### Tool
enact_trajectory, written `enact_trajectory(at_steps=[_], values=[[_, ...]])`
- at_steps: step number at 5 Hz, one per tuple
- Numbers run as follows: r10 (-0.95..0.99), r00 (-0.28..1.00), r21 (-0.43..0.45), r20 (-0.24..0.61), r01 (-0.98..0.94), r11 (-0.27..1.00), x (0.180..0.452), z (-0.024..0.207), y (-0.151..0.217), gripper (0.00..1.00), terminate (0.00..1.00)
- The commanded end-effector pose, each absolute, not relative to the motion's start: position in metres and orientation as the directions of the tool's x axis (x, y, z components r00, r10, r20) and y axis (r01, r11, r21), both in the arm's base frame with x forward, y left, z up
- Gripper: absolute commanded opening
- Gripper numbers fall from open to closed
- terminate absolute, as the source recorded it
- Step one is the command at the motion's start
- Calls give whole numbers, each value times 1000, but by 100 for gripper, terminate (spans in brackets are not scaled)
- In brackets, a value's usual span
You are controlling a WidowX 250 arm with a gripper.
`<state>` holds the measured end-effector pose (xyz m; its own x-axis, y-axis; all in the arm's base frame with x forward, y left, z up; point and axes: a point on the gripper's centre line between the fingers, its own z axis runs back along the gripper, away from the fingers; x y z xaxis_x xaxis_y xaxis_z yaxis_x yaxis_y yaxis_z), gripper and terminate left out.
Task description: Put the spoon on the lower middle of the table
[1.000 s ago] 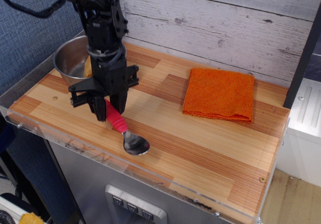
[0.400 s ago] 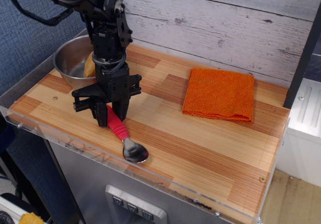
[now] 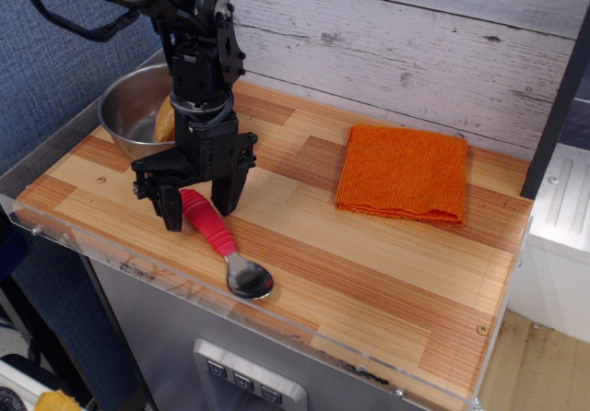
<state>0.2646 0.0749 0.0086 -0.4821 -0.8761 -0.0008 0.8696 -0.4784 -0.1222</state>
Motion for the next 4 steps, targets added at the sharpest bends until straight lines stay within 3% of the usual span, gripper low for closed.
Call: enact_trajectory(at_steps=[1, 4], values=[[-848, -525, -53, -66, 851, -523, 277, 46, 72, 100, 0], [-783, -611, 12, -116, 787, -616, 287, 131, 52, 100, 0]])
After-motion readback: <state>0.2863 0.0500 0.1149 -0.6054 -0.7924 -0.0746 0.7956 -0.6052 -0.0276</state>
